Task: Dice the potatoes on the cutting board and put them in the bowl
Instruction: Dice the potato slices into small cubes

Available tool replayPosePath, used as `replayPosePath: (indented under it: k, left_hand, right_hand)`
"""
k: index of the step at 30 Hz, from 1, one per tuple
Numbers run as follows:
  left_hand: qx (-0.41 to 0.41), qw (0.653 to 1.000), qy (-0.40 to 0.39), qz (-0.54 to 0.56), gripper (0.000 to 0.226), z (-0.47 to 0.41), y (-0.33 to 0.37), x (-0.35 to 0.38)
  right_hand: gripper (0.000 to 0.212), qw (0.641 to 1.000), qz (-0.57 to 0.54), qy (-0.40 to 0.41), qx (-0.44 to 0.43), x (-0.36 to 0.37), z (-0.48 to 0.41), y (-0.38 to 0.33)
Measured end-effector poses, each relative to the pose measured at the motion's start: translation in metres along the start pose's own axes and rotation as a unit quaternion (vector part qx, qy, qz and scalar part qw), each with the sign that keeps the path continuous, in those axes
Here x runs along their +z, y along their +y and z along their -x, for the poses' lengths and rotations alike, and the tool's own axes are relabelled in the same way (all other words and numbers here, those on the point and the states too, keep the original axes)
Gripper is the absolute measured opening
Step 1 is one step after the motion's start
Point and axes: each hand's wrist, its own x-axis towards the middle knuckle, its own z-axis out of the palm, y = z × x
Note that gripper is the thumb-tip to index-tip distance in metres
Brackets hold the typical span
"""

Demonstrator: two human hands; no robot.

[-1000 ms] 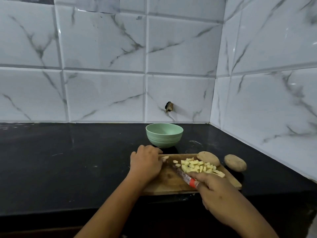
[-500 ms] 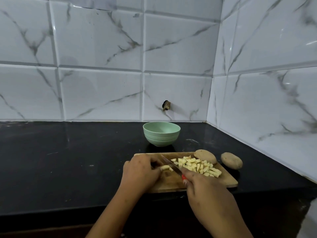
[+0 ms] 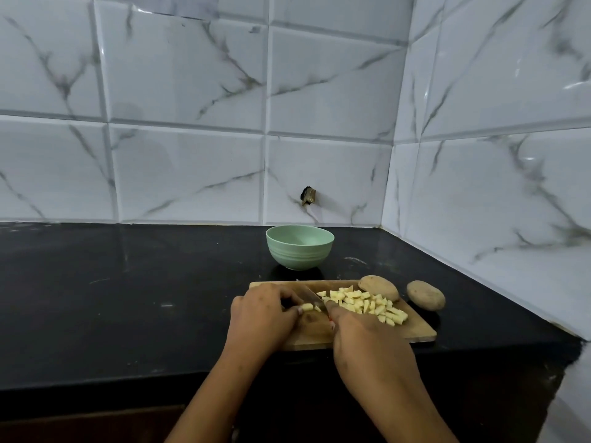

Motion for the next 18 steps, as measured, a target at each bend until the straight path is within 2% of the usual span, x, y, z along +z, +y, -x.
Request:
replayPosePath:
  k: [2, 9, 18]
  left_hand:
    - [0.004, 1.000, 0.000, -0.005, 0.015, 0.001, 0.000, 0.000]
    - [0.003, 1.000, 0.020, 0.009, 0.014, 0.003, 0.002, 0.000]
    - [-0.009, 0.996, 0.064, 0.066, 0.005, 0.011, -0.005, 0.002]
  right_hand:
    - [0.052, 1.000, -0.011, 0.009, -0.010, -0.003, 0.007, 0.000]
    - [0.056, 0.998, 0.038, -0.048, -0.003, -0.002, 0.005, -0.018]
    - [0.052, 1.000, -0.005, -0.024, -0.016, -0.012, 0.018, -0.010]
